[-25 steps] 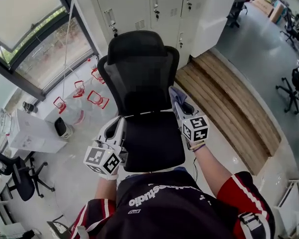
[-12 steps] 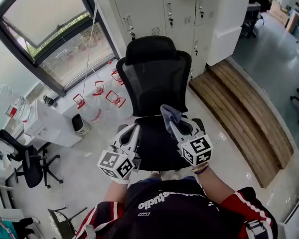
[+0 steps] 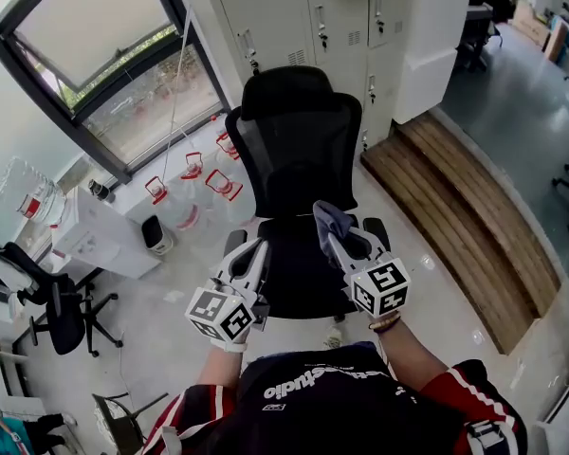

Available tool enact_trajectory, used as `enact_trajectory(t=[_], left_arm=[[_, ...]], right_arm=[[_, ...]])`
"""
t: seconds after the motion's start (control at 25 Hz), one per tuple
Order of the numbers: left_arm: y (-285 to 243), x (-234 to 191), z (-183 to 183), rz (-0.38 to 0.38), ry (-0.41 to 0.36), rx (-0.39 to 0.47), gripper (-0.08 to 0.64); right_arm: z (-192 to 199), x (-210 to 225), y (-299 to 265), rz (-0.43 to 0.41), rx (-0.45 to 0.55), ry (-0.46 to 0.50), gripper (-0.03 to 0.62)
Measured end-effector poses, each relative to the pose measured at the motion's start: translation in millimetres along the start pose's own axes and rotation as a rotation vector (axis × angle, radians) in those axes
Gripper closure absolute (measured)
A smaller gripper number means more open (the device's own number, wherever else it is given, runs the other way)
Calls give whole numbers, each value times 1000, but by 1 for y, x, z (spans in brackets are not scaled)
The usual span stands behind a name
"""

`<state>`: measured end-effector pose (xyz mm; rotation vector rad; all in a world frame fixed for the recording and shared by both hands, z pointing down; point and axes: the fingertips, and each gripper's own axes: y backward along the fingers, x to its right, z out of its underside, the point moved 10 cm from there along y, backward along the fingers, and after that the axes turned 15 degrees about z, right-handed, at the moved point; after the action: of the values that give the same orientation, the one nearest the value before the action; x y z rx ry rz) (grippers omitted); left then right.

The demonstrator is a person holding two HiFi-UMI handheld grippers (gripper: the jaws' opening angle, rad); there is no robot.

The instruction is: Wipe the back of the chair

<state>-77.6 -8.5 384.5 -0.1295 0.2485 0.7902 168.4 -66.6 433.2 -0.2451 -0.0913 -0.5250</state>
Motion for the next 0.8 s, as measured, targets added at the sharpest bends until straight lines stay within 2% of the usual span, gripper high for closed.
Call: enact_trajectory(t=[0.28,0.6,0.8], left_arm=[[59,28,9,5,11,38,535],[196,59,28,-1,42,91,535],[246,92,37,20,44,112,535]], right_arm=[[6,-45,45,9,0,32,532],[30,-164,128,13,40,0,532],[42,-210,180,23,56,3,532]])
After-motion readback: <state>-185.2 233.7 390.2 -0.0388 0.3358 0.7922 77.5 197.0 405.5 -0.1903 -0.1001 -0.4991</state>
